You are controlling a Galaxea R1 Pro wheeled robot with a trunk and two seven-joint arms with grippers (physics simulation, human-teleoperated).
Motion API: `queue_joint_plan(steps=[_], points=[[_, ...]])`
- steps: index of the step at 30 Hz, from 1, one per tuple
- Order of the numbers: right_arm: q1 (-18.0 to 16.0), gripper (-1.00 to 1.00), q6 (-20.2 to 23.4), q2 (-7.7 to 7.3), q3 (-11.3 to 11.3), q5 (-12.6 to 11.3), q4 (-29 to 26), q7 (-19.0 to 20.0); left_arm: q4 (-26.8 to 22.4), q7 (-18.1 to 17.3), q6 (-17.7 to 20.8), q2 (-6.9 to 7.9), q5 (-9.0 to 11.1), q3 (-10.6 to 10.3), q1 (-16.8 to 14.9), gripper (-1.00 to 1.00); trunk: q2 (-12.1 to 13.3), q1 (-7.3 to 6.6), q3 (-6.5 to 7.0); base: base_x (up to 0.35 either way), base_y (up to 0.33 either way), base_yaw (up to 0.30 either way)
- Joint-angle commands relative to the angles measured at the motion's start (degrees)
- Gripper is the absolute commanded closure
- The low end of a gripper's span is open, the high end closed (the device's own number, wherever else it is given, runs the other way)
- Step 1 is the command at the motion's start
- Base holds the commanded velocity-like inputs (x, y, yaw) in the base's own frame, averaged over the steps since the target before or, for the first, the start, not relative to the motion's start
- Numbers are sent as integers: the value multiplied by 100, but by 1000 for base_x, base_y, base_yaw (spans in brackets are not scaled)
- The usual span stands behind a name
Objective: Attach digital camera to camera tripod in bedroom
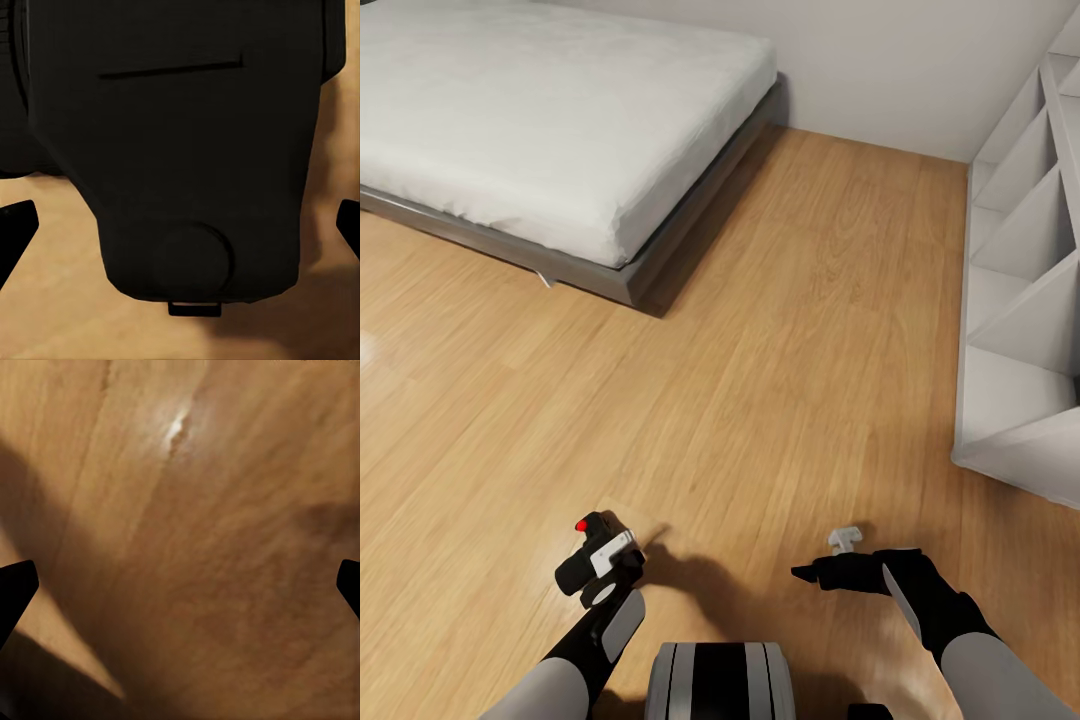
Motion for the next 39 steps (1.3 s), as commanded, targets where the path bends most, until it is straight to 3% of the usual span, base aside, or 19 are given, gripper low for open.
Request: queue_joint_plan(steps=[1,39], points=[[-1,-100,18,2,-16,56,-9,42,0,14,-37,0,58,-15,-1,-100,-1,-1,-3,10,0,0],[-1,-100,23,4,-16,56,-9,32,34,14,-48,18,58,-6,-5,-100,-1,-1,-3,4,0,0]])
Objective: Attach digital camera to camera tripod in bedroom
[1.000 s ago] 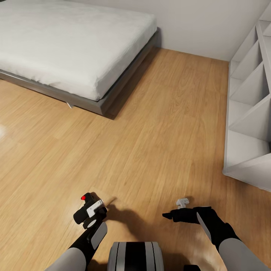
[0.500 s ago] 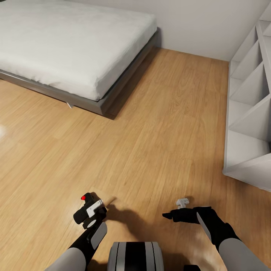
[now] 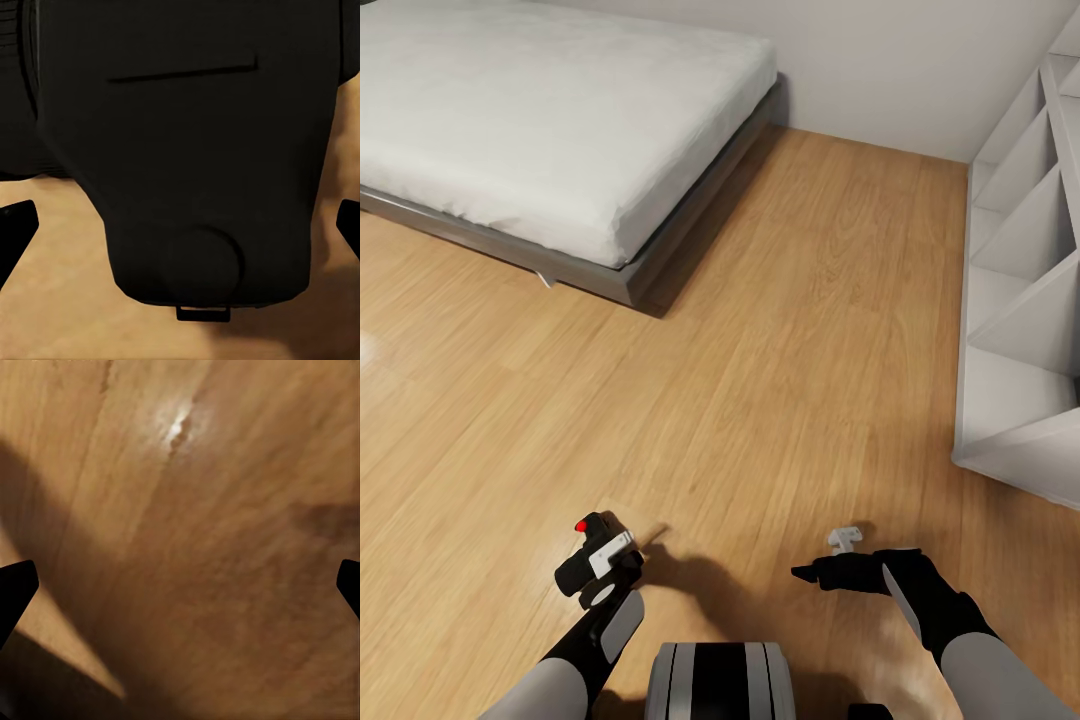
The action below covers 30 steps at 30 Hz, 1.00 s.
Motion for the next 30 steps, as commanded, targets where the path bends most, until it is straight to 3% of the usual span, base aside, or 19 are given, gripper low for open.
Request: queue_joint_plan(steps=[1,11,12,30], points=[[-1,-100,19,3,-16,56,-9,42,2,13,-37,0,57,-15,-2,-100,-1,-1,-3,0,0,0],[-1,-100,13,1,-16,56,-9,42,8,13,-37,0,58,-12,-3,-100,-1,-1,-3,0,0,0],[-1,-100,13,0,-16,56,-9,42,8,13,-39,0,58,-12,-3,100,-1,-1,-3,0,0,0],[-1,-100,13,6,-17,56,-9,42,-12,13,-44,27,68,-7,-3,100,-1,-1,-3,0,0,0]])
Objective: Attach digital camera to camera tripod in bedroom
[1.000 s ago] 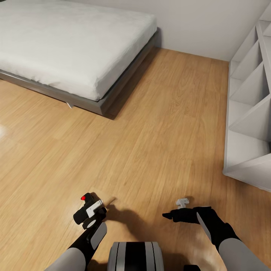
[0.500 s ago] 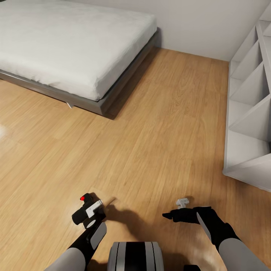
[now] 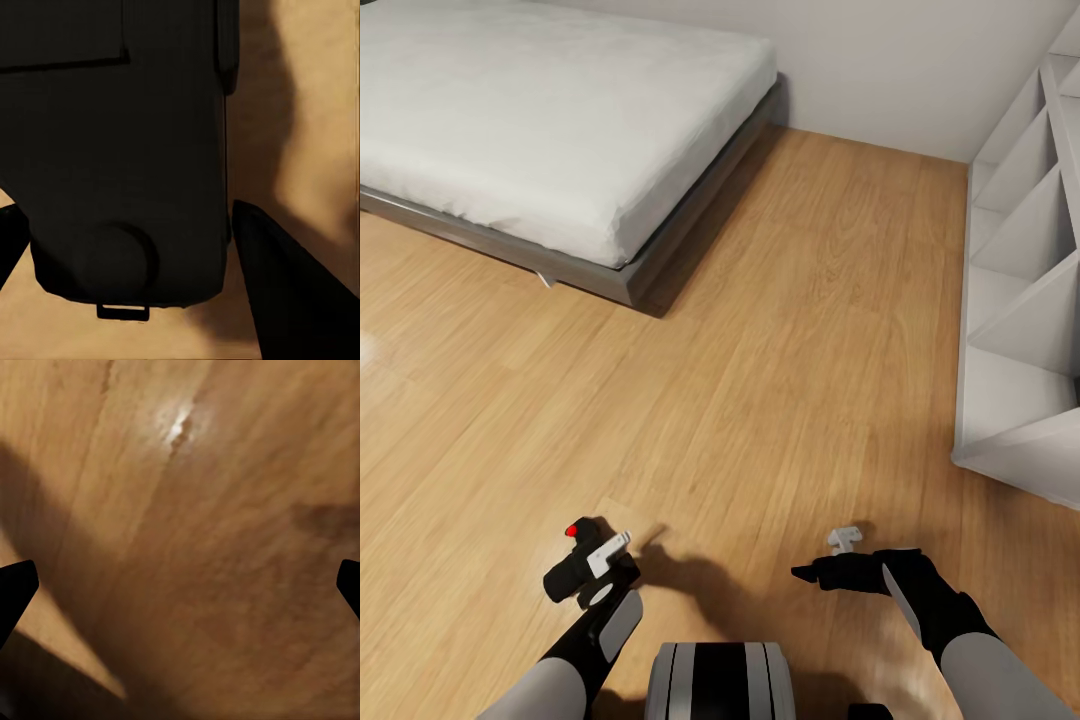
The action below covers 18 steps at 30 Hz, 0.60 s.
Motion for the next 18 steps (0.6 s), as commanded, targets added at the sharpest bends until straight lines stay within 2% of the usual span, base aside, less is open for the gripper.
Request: queue_joint_plan(steps=[1,6,7,9,10,13,18], points=[[-1,-100,18,2,-16,56,-9,42,-22,15,-27,0,36,-16,-2,100,-1,-1,-3,0,0,0],[-1,-100,18,-3,-16,56,-9,45,-382,79,-211,-5,22,-31,0,100,-1,-1,-3,0,0,0],[-1,-100,18,-5,-16,56,-17,79,-2980,2998,1048,-147,-17,-2179,5,100,-1,-1,-3,0,0,0],[-1,-100,18,-5,-17,56,-14,82,-3036,3133,1103,-147,191,-2428,5,100,-1,-1,-3,0,0,0],[-1,-100,18,-5,-19,56,-11,84,-3096,3241,1149,-137,509,-2712,5,100,-1,-1,-3,0,0,0],[-1,-100,18,-5,-17,56,-10,85,-3159,3309,1177,-127,738,-2921,6,100,-1,-1,-3,0,0,0],[-1,-100,18,-5,-16,55,-9,86,-3196,3340,1188,-118,849,-3021,4,100,-1,-1,-3,0,0,0]])
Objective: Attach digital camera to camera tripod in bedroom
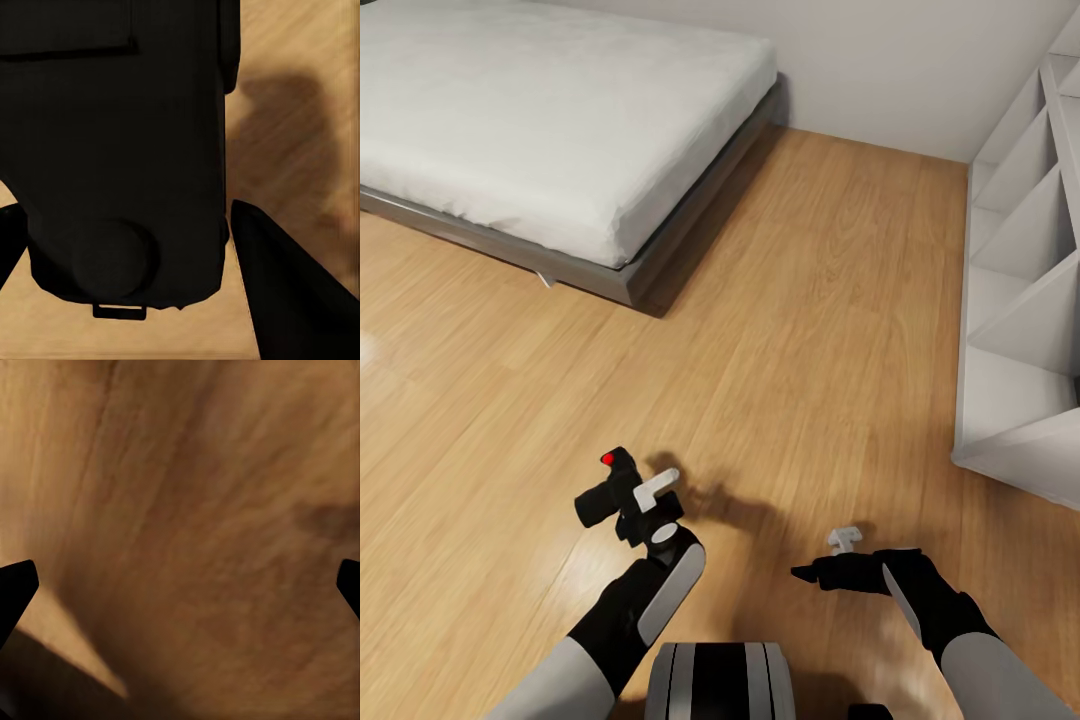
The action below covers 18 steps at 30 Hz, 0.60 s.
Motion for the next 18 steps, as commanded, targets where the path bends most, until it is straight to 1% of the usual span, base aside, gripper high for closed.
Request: queue_joint_plan(steps=[1,9,13,16,17,18], points=[[-1,-100,19,2,-16,56,-9,42,-11,32,45,4,20,-22,-4,100,0,-4,19,0,0,0],[-1,-100,19,7,-16,57,1,42,-29,39,40,9,61,-61,-7,100,11,-24,196,0,0,0],[-1,-100,19,8,-16,57,7,37,-49,-11,46,45,90,-67,-4,100,16,-34,285,0,0,0],[-1,-100,19,6,-16,57,6,38,-83,-185,71,98,103,-69,-5,100,20,-42,351,0,0,0],[-1,-100,19,5,-16,57,4,38,-123,-408,93,161,125,-69,-5,100,21,-45,373,0,0,0],[-1,-100,19,4,-16,57,3,39,-149,-551,110,208,147,-69,-5,100,23,-47,395,0,0,0]])
